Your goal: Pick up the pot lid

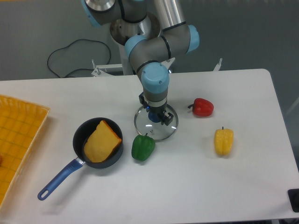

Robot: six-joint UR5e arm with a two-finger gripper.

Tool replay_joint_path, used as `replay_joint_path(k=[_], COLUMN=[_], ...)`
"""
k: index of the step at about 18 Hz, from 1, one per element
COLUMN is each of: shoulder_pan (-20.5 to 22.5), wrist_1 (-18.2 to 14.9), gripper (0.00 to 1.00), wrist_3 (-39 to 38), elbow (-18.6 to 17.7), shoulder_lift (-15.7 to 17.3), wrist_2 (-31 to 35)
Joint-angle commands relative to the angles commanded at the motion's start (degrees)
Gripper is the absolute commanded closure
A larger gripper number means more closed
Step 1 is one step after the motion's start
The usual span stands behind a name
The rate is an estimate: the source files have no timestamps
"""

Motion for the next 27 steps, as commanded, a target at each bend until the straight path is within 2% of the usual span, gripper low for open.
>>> replay_joint_path(k=[2, 10, 13, 16, 21, 27], shoulder_pan=[0.0, 0.1, 0.1, 0.2, -0.2, -1.4], wrist_1=[-0.1, -0.6, -4.4, -6.1, -11.9, -15.6], gripper=[0.52, 0.52, 0.52, 0.52, 0.52, 0.52], wrist_3=[0.0, 0.4, 0.5, 0.6, 0.6, 0.6], elbow=[0.1, 2.1, 4.0, 5.4, 9.1, 12.4], shoulder_lift=[0.0, 0.0, 0.1, 0.4, 1.1, 1.8], wrist_2=[-0.2, -0.1, -0.1, -0.2, -0.3, -0.7])
